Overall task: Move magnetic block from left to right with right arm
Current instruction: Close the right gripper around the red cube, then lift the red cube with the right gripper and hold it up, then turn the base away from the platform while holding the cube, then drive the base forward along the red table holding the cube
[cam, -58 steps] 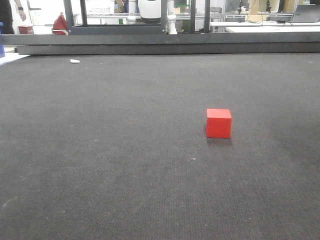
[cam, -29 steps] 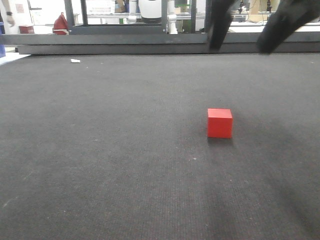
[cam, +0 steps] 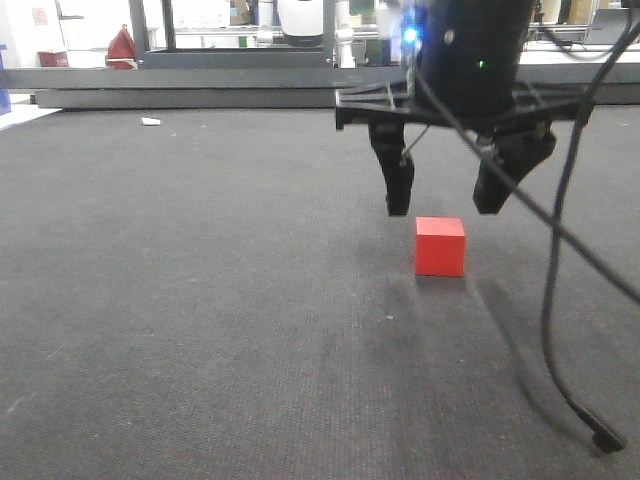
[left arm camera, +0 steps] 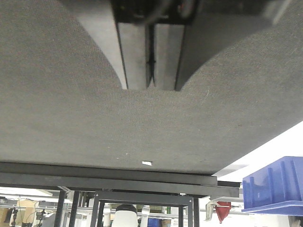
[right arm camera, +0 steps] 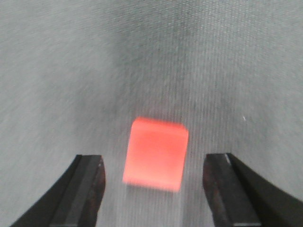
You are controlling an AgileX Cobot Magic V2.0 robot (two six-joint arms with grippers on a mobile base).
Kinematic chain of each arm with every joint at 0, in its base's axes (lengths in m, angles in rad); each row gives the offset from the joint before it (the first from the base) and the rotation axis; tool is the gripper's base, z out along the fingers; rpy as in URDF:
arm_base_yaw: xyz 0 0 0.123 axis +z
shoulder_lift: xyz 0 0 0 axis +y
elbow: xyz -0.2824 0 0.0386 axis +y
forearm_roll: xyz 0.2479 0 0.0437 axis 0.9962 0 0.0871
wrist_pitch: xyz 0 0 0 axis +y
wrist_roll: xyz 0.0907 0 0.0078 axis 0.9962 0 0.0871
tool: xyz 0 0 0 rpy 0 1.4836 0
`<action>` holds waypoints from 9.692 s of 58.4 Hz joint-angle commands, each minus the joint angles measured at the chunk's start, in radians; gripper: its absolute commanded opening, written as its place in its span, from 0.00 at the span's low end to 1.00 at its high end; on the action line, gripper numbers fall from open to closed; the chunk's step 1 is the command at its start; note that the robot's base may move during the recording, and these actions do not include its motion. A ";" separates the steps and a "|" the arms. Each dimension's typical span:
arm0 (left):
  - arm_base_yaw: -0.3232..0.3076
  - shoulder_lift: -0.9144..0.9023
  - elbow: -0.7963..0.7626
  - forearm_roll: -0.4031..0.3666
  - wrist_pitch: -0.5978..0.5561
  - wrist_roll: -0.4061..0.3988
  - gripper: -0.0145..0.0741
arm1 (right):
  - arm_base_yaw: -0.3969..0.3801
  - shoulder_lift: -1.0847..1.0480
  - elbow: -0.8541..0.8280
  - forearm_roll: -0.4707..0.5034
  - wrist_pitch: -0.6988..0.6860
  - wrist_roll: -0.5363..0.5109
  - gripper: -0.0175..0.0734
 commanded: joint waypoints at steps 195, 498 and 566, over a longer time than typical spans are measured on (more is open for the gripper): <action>0.000 -0.013 0.008 -0.005 -0.085 -0.006 0.02 | -0.369 -1.428 0.677 0.032 -0.310 -0.580 0.36; 0.000 -0.013 0.008 -0.005 -0.085 -0.006 0.02 | -0.369 -1.425 0.677 0.032 -0.310 -0.580 0.36; 0.000 -0.013 0.008 -0.005 -0.085 -0.006 0.02 | -0.369 -1.425 0.677 0.032 -0.310 -0.580 0.36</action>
